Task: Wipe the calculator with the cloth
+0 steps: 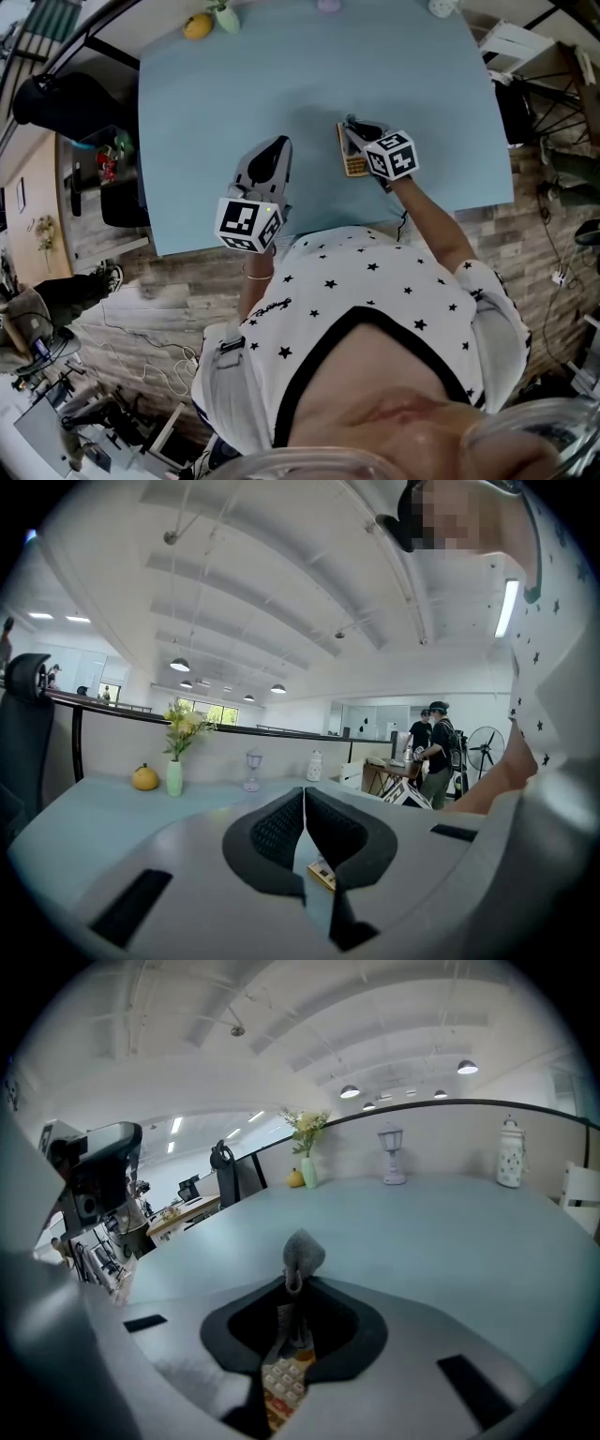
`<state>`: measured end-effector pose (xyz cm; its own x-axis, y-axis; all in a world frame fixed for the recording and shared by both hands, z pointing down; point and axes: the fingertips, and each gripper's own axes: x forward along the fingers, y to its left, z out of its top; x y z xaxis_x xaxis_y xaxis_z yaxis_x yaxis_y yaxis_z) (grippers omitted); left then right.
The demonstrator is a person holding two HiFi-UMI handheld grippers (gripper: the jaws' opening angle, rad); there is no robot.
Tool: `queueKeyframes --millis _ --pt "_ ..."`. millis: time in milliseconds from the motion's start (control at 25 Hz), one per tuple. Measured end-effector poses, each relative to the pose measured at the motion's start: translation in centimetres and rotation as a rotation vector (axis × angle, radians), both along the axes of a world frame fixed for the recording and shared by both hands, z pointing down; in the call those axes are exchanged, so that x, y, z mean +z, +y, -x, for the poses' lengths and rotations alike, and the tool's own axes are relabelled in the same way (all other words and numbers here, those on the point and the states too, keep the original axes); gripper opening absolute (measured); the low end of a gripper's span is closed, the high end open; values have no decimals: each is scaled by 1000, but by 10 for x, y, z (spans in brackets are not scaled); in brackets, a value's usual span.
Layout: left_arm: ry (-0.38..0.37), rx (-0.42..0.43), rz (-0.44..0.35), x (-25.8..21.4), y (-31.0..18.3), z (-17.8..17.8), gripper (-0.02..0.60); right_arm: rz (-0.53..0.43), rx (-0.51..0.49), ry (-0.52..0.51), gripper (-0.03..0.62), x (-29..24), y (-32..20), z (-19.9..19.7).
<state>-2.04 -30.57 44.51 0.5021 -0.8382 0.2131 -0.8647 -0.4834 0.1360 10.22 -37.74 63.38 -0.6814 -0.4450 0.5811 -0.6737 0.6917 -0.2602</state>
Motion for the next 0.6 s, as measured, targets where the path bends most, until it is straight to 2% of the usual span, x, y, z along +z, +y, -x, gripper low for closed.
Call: queueKeyframes --millis 280,600 --pt "6 -16 12 4 8 4 31 15 -71 23 51 12 23 18" --pt "5 -11 12 3 10 4 31 1 -32 48 51 17 16 5"
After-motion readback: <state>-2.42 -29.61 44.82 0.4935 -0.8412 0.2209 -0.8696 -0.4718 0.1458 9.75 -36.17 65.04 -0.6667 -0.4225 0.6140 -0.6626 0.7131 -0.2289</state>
